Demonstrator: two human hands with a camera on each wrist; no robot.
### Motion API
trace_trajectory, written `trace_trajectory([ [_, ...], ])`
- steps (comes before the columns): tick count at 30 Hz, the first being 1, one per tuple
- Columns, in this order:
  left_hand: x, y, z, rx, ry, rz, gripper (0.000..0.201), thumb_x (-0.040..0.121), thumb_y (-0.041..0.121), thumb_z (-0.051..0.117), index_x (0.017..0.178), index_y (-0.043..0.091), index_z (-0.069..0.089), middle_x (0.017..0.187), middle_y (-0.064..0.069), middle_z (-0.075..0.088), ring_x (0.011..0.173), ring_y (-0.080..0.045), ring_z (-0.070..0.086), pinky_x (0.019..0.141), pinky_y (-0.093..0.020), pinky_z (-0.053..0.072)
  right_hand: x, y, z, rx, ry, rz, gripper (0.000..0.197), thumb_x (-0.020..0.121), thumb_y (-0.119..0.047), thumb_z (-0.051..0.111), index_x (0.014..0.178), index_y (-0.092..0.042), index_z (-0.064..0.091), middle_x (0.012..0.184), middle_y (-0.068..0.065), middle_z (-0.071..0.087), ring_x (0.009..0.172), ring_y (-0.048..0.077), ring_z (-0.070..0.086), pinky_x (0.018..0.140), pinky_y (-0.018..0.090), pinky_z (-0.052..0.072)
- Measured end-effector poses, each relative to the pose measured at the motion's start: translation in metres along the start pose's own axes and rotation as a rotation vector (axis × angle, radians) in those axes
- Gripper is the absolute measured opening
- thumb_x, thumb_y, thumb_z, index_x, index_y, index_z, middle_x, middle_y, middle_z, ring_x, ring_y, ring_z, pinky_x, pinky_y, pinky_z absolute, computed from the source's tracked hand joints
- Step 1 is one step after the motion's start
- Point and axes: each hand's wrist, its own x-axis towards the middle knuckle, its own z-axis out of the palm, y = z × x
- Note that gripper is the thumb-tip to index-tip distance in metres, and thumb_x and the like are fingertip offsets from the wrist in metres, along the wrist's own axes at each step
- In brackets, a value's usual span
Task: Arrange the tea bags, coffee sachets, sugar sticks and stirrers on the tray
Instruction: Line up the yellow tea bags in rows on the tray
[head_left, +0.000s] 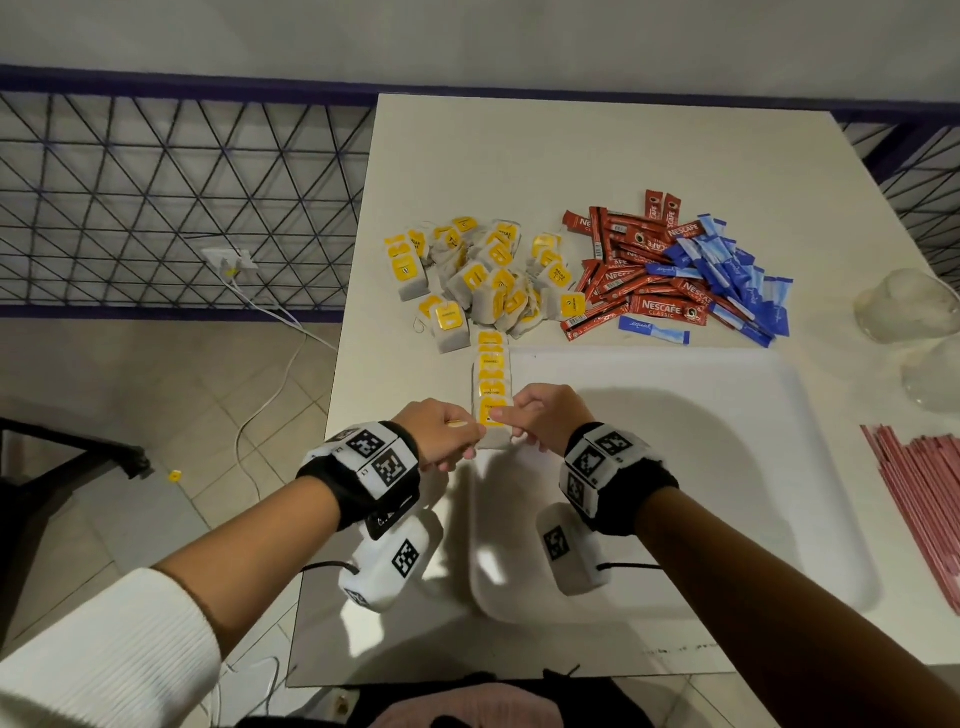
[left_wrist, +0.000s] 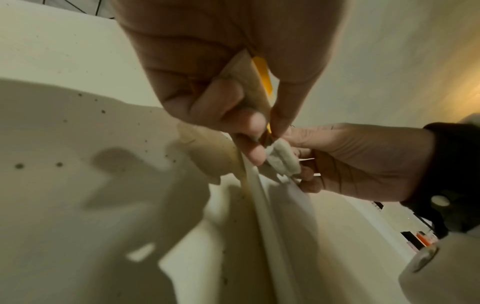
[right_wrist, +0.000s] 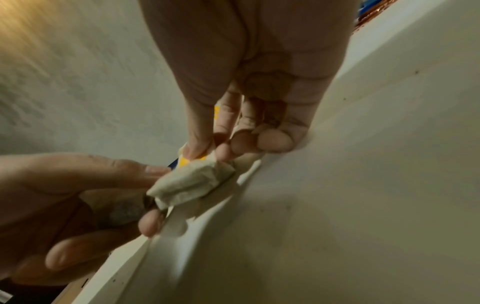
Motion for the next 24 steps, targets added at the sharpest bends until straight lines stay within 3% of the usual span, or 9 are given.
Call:
trace_trajectory([
  [2,0.001,0.001,-0.001,0.006,0.008,0.004,0.024,0.089,0.026,0.057,0.066,0.022,0.059,0.044,0.012,0.055,0.031,-0.001,0.042,0.035,-0.014,0.031,0.003,-0.001,-0.001,-0.009,-0.002,0.000,0.024,0.080,-0.029,0.070,0.069,-0.018,0.052,0.063,-0.001,0.057,0.054,0.010,0.048,0.050,0.020,0.038],
  [5,0.002,0.002,-0.002,0.036,0.036,0.007,0.010,0.086,0.020,0.061,0.076,0.020,0.064,0.052,0.008,0.057,0.029,0.001,0.043,0.032,-0.011,0.030,0.006,-0.001,-0.003,-0.053,0.009,-0.001,0.025,0.079,-0.032,0.070,0.068,-0.018,0.052,0.062,-0.001,0.057,0.054,0.014,0.048,0.049,0.021,0.040],
  [8,0.003,0.000,-0.003,0.079,0.083,0.019,0.010,0.082,0.019,0.062,0.073,0.021,0.063,0.055,0.006,0.059,0.034,-0.002,0.047,0.036,-0.009,0.034,0.007,0.000,-0.003,-0.085,0.007,0.006,0.026,0.079,-0.034,0.070,0.067,-0.018,0.053,0.063,-0.001,0.058,0.051,0.013,0.048,0.047,0.021,0.041],
  [10,0.006,-0.001,-0.004,0.113,0.130,0.018,0.014,0.082,0.027,0.064,0.069,0.023,0.060,0.058,0.007,0.060,0.044,-0.005,0.050,0.045,-0.012,0.041,0.007,0.000,-0.004,-0.075,0.000,0.013,0.025,0.080,-0.034,0.070,0.069,-0.017,0.054,0.062,-0.002,0.058,0.050,0.011,0.048,0.044,0.018,0.041],
  [12,0.010,-0.002,-0.003,0.158,0.142,0.006,0.019,0.080,0.037,0.067,0.072,0.023,0.059,0.063,0.008,0.061,0.055,-0.004,0.052,0.065,-0.020,0.048,0.007,-0.001,-0.005,-0.064,-0.022,0.019,0.023,0.081,-0.033,0.069,0.072,-0.016,0.056,0.060,-0.004,0.058,0.050,0.009,0.048,0.041,0.016,0.040],
  [14,0.013,-0.002,-0.001,0.237,0.125,-0.012,0.026,0.076,0.047,0.069,0.075,0.024,0.056,0.069,0.008,0.060,0.065,-0.008,0.054,0.076,-0.026,0.047,0.007,-0.003,-0.006,-0.049,-0.053,0.026,0.022,0.082,-0.033,0.067,0.077,-0.014,0.057,0.061,-0.004,0.058,0.052,0.009,0.049,0.044,0.018,0.041],
  [17,0.016,0.001,0.002,0.332,0.124,-0.022,0.030,0.074,0.050,0.070,0.072,0.029,0.049,0.079,0.007,0.056,0.080,-0.013,0.053,0.073,-0.024,0.040,0.007,-0.004,-0.009,0.000,-0.097,0.041,0.022,0.082,-0.033,0.067,0.077,-0.015,0.055,0.064,-0.002,0.060,0.055,0.013,0.052,0.049,0.022,0.041],
  [20,0.017,0.004,0.003,0.336,0.144,-0.025,0.032,0.075,0.046,0.071,0.069,0.029,0.045,0.083,0.005,0.053,0.082,-0.014,0.050,0.072,-0.022,0.036,0.007,-0.001,-0.011,0.031,-0.107,0.057,0.023,0.079,-0.032,0.070,0.075,-0.017,0.054,0.064,-0.002,0.062,0.052,0.012,0.053,0.048,0.023,0.041],
  [24,0.020,0.005,0.002,0.341,0.145,-0.036,0.031,0.075,0.046,0.070,0.078,0.025,0.048,0.087,0.004,0.053,0.085,-0.014,0.050,0.073,-0.022,0.036,0.006,0.005,-0.010,0.015,-0.140,0.059,0.020,0.077,-0.025,0.073,0.072,-0.018,0.054,0.059,-0.002,0.061,0.045,0.009,0.050,0.043,0.021,0.039],
])
